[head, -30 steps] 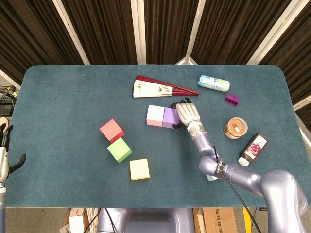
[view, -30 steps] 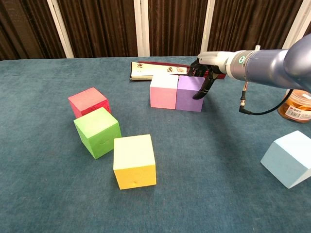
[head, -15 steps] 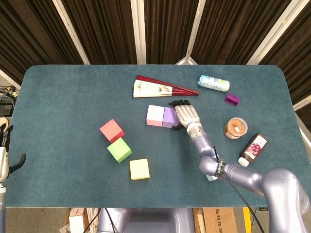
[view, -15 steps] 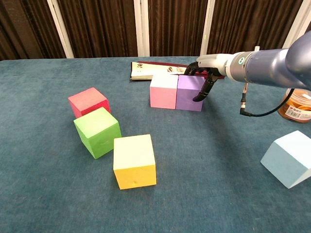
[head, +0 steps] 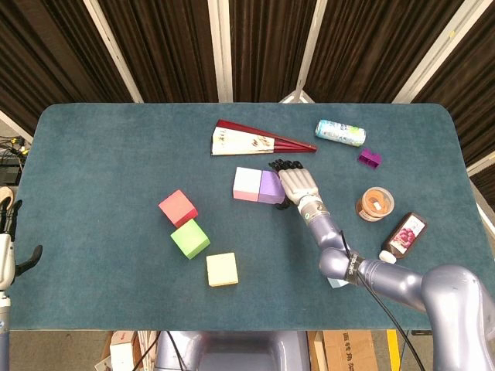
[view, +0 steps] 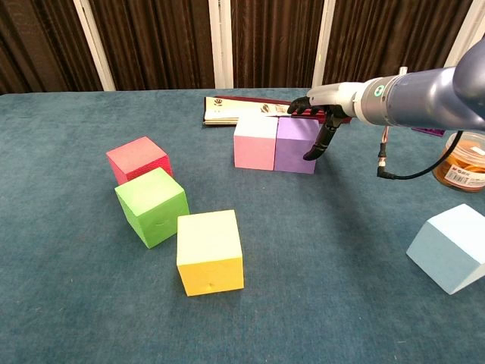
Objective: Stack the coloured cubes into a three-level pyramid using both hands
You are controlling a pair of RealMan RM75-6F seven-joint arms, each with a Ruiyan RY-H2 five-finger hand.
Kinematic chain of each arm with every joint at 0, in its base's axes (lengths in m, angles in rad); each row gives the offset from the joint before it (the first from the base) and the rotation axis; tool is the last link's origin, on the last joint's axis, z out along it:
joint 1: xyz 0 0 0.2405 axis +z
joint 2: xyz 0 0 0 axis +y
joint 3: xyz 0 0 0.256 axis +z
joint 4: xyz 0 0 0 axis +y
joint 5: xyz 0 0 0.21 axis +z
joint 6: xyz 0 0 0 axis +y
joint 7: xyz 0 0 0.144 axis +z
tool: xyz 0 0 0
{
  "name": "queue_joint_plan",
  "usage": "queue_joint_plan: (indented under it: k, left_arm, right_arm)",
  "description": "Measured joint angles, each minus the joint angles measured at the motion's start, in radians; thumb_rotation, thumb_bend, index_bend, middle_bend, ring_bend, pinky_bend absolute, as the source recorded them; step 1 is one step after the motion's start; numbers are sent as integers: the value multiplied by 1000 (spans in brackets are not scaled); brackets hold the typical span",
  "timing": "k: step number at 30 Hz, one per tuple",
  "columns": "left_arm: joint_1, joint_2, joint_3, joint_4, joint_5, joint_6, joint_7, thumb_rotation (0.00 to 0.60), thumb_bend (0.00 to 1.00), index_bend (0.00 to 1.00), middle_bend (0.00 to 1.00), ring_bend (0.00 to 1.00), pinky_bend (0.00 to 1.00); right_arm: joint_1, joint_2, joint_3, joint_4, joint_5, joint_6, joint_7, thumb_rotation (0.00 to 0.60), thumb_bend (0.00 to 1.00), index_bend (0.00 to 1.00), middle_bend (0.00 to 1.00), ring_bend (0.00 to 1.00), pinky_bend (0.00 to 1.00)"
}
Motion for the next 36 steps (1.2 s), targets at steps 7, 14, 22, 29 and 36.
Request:
queue_joint_plan:
  k: [7, 14, 22, 29, 36]
  left_arm:
    - [-2, -7, -4, 24, 27, 17, -22, 600, 355, 48, 0, 0, 0]
    - [-9, -22, 1, 95, 111, 50, -101, 600, 352, 45, 0, 0, 0]
    - [-7, -17, 18, 78, 132, 48, -132, 600, 346, 35, 0, 0, 0]
    - [-13, -4, 24, 75, 131, 16, -161, 600, 308, 28, 0, 0, 0]
    - [-38, 28, 28, 87, 138, -43, -208, 600, 294, 18, 0, 0, 0]
  right_arm:
    - [-30, 92, 7, -131, -17, 53, 18, 600, 272, 24, 27, 0, 0]
    - [-162, 310, -14, -423, -92, 168, 76, 600, 272, 24, 27, 0, 0]
    - [-430, 435, -97, -562, -409, 457, 230, 600, 272, 41, 27, 0, 0]
    - [-678, 447, -229, -600, -706, 724, 302, 600, 272, 50, 27, 0, 0]
    - [-817, 377, -312, -607, -828, 848, 289, 600, 272, 51, 27, 0, 0]
